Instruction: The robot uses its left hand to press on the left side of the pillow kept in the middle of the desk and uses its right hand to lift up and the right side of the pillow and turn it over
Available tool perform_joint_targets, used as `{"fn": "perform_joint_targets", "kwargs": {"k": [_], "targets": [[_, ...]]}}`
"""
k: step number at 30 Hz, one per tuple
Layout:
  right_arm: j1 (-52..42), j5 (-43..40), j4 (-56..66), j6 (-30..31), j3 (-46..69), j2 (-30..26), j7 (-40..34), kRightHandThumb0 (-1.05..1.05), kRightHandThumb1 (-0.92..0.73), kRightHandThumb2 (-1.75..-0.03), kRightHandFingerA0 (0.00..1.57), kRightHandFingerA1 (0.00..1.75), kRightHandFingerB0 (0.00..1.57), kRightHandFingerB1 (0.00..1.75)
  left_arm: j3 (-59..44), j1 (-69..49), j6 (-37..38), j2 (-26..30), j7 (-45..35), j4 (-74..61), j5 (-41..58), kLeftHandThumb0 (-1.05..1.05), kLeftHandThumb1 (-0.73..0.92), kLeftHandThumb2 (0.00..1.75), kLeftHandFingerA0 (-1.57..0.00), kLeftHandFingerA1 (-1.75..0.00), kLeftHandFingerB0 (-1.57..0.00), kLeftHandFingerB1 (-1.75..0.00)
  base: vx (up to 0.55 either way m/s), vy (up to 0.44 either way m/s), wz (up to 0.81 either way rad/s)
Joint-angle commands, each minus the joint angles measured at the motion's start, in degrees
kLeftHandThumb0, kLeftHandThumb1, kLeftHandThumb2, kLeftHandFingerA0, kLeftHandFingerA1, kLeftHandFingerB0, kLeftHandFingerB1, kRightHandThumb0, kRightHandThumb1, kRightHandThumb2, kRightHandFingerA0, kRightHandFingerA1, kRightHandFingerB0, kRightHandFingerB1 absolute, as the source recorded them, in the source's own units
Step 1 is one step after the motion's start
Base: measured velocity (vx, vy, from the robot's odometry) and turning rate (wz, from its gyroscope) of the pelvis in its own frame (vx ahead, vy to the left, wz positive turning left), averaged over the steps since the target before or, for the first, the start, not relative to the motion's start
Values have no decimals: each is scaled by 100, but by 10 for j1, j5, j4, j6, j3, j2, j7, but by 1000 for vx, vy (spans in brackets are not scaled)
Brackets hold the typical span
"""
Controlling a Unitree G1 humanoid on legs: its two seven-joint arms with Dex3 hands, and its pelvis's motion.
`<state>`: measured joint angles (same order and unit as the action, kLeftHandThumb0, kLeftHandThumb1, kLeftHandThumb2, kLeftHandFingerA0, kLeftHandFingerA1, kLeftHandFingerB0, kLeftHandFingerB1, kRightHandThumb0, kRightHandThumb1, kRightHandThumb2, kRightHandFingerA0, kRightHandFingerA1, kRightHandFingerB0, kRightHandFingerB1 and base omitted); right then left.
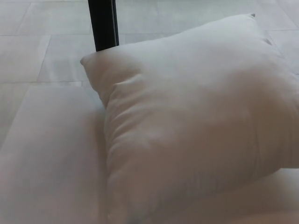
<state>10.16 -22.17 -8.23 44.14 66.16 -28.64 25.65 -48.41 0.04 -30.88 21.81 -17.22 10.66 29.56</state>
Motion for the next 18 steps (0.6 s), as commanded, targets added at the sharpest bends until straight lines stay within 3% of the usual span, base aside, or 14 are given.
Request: {"fn": "perform_joint_targets", "kwargs": {"k": [1,2,3,5,6,7,11,12,13,14,15,16,17,18], "targets": [[-91,-40,-106,-121,113,-24,-22,-58,-57,-58,32,76,45,44,-66,-94,62,36,-78,96,30,-90,48,55,-48,-68,-40,-67,0,0,0],[-97,-49,-130,-127,136,-23,-35,-59,-58,-58,23,67,37,43,-72,-101,80,34,-79,118,26,-90,34,80,-49,-71,-40,-70,0,0,0],[-112,-56,-199,-151,158,-28,-42,-59,-50,-85,32,77,26,53,-85,-115,104,37,-91,171,26,-93,50,57,-47,-77,-37,-75,0,0,0],[-128,-59,-241,-169,167,-29,-44,-52,-64,-59,16,82,27,49,-86,-123,126,43,-96,213,19,-95,50,57,-50,-78,-38,-79,0,0,0],[-149,-48,-274,-192,165,-26,-46,-53,-67,-60,16,73,25,45,-86,-131,142,44,-100,247,14,-103,35,86,-55,-83,-30,-75,0,0,0],[-156,-42,-286,-204,162,-24,-47,-54,-68,-60,17,69,24,43,-85,-135,149,42,-102,255,12,-105,37,88,-50,-85,-33,-77,0,0,0],[-185,-26,-355,-239,156,-13,-92,-57,-70,-59,20,85,23,49,-75,-157,190,34,-116,335,2,-97,28,84,-57,-89,-35,-78,0,0,0],[-202,-22,-382,-247,141,-13,-73,-66,-53,-94,31,75,19,53,-71,-166,207,27,-113,357,-4,-92,47,56,-51,-91,-42,-88,0,0,0],[-213,-17,-401,-252,131,-13,-65,-66,-53,-94,31,75,19,53,-68,-173,216,20,-106,368,-8,-92,47,56,-51,-91,-42,-88,0,0,0],[-218,-10,-408,-253,123,-10,-82,-61,-69,-60,26,88,31,53,-59,-182,230,14,-96,381,-18,-93,48,55,-52,-93,-42,-93,0,0,0],[-226,-8,-424,-269,116,-8,-71,-58,-72,-60,22,92,32,64,-49,-194,238,11,-94,388,-28,-92,32,84,-55,-92,-43,-92,0,0,0],[-229,-10,-441,-279,115,-8,-78,-55,-72,-61,16,75,29,60,-37,-201,247,13,-82,405,-42,-92,34,87,-57,-90,-43,-88,0,0,0],[-229,-12,-447,-283,112,-10,-78,-55,-72,-61,16,75,29,60,-35,-200,251,14,-83,411,-41,-92,34,87,-57,-90,-43,-88,0,0,0],[-236,-5,-459,-287,103,-14,-85,-58,-71,-60,21,79,31,59,-20,-202,274,21,-77,441,-56,-93,47,57,-59,-94,-42,-92,0,0,0]]}}
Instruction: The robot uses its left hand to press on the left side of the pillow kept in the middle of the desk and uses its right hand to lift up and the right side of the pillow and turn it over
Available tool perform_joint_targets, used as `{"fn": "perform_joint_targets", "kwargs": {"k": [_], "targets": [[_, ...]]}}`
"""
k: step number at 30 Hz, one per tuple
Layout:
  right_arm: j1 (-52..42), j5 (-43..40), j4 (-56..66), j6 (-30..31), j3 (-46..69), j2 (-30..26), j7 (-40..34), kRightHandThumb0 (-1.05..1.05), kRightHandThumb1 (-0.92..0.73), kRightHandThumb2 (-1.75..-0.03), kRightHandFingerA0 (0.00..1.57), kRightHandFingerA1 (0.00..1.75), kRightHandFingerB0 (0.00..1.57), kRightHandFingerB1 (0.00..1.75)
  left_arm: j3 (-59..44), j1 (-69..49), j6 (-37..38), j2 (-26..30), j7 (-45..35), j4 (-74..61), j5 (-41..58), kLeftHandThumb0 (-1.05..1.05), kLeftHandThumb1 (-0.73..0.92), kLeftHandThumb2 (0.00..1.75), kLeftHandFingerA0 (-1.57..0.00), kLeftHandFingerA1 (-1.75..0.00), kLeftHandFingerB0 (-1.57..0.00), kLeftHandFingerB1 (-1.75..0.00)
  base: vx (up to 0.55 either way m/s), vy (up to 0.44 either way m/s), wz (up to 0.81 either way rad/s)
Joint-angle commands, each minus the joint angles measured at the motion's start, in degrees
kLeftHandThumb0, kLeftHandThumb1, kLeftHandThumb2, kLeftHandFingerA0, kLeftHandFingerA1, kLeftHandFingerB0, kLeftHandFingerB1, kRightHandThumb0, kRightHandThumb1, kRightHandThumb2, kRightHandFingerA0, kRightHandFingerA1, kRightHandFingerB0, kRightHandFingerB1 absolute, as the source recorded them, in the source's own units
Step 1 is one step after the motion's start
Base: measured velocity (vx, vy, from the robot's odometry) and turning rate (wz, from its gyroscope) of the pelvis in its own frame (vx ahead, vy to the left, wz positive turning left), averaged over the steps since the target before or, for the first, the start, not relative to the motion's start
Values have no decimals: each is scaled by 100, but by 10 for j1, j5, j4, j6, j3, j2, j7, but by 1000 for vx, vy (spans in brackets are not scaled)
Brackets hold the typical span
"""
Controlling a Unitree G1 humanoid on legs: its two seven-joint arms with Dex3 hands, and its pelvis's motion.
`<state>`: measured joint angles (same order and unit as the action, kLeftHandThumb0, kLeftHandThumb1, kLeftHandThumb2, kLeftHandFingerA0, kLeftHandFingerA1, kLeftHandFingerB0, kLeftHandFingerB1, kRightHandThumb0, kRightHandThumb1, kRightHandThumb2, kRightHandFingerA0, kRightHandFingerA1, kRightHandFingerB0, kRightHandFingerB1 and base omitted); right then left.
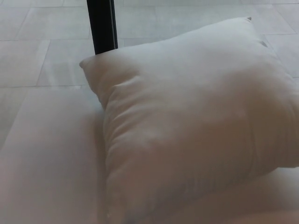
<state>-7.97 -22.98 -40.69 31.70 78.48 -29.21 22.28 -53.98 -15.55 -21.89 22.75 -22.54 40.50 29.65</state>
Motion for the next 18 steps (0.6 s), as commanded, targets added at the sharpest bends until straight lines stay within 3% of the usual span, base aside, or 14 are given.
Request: {"fn": "perform_joint_targets", "kwargs": {"k": [1,3,4,5,7,8,9,12,13,14,15,16,17,18], "targets": [[-67,2,-111,-149,-21,6,-53,-62,-70,-59,18,95,25,69,42,-53,187,14,-25,158,-61,-93,47,55,-50,-100,-37,-99,0,0,0],[-75,-2,-107,-147,-25,11,-52,-62,-70,-59,18,95,25,69,48,-57,195,18,-28,172,-59,-93,47,55,-50,-100,-37,-99,0,0,0],[-70,6,-161,-158,-35,-6,-79,-64,-57,-94,29,73,23,55,74,-74,196,26,-22,179,-83,-104,34,93,-62,-96,-40,-89,0,0,0],[-71,7,-178,-164,-42,-12,-81,-57,-71,-61,22,80,31,52,85,-74,199,33,-22,192,-90,-97,52,57,-50,-94,-38,-98,0,0,0],[-72,-2,-194,-162,-45,-15,-72,-57,-67,-59,20,74,32,52,104,-78,211,40,-16,205,-102,-95,37,95,-60,-89,-38,-82,0,0,0],[-71,-1,-207,-167,-52,-19,-71,-57,-67,-59,20,74,32,52,116,-82,211,42,-10,207,-110,-95,37,95,-60,-89,-38,-82,0,0,0],[-83,6,-209,-176,-65,-18,-52,-68,-53,-89,25,69,23,56,126,-80,208,50,-12,219,-114,-87,35,95,-64,-88,-35,-77,0,0,0],[-84,0,-225,-186,-82,-23,-38,-58,-71,-60,24,77,25,49,147,-74,211,62,-12,243,-114,-88,52,57,-57,-88,-41,-87,0,0,0],[-97,1,-229,-190,-90,-30,-25,-63,-55,-95,32,72,23,57,153,-76,218,60,-14,252,-113,-84,51,57,-56,-85,-43,-84,0,0,0],[-101,8,-229,-194,-106,-29,-16,-62,-60,-98,36,76,27,58,161,-74,222,62,-8,261,-116,-85,35,93,-67,-85,-44,-78,0,0,0],[-102,10,-232,-199,-116,-31,-11,-62,-60,-98,36,76,27,58,169,-74,228,64,-10,265,-119,-85,35,93,-67,-85,-44,-78,0,0,0],[-105,10,-239,-205,-123,-33,1,-59,-76,-63,24,79,30,51,174,-73,231,64,-6,269,-119,-87,49,56,-63,-82,-49,-83,0,0,0],[-118,5,-247,-215,-126,-34,14,-67,-57,-93,27,70,26,56,176,-81,232,61,-13,275,-114,-86,46,56,-61,-84,-50,-83,0,0,0],[-116,-1,-254,-217,-127,-36,10,-60,-71,-60,24,76,30,48,178,-79,233,59,-14,276,-111,-85,32,79,-62,-83,-53,-81,0,0,0]]}}
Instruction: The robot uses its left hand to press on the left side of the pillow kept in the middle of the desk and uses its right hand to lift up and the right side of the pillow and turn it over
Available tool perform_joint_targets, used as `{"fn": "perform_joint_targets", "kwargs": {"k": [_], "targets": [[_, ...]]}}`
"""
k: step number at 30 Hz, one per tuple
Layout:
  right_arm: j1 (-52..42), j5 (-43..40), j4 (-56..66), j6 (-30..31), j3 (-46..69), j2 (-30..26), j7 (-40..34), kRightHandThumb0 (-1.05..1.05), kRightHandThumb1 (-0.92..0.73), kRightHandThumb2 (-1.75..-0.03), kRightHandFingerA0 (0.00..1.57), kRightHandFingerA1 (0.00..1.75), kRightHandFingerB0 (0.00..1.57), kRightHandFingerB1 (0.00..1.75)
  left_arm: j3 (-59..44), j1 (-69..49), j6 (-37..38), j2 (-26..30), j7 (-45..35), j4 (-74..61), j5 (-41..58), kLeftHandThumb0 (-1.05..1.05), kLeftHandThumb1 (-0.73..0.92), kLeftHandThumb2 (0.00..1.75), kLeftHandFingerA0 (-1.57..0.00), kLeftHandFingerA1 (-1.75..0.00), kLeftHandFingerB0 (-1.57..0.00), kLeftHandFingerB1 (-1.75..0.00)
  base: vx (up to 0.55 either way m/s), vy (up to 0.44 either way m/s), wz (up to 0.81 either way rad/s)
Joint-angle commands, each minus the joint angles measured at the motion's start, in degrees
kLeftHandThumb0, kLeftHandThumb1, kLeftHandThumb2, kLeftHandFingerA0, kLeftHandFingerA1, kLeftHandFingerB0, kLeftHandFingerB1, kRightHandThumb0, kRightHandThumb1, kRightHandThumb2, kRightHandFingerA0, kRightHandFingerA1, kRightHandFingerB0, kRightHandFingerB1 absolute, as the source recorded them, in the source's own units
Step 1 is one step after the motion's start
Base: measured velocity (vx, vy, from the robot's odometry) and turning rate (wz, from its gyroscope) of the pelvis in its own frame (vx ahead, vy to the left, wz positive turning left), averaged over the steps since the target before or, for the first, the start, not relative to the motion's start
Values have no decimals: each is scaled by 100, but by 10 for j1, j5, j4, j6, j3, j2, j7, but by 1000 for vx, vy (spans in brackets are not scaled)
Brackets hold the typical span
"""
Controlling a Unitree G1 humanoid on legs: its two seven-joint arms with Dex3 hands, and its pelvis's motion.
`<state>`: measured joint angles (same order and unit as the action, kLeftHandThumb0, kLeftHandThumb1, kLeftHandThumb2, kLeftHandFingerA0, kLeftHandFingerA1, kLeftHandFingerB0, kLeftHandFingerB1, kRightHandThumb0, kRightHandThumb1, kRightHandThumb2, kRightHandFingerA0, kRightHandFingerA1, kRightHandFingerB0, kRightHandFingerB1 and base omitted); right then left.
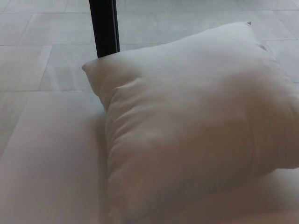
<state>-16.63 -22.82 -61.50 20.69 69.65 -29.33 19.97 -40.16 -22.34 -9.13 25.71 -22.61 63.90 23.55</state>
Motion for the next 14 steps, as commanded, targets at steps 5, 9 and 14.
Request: {"fn": "perform_joint_targets", "kwargs": {"k": [5,9,14], "targets": [[-31,-12,-57,-110,-57,-47,11,-67,-58,-96,37,81,27,62,54,-4,119,26,-28,53,-40,-83,47,56,-60,-83,-52,-80,0,0,0],[-29,-24,-72,-116,-73,-50,35,-63,-76,-62,17,75,21,48,56,-3,124,27,-32,56,-33,-85,32,79,-63,-84,-57,-81,0,0,0],[-29,-28,-80,-133,-94,-52,20,-62,-54,-97,35,74,18,54,62,-2,128,27,-29,61,-32,-82,45,55,-57,-85,-52,-82,0,0,0]]}}
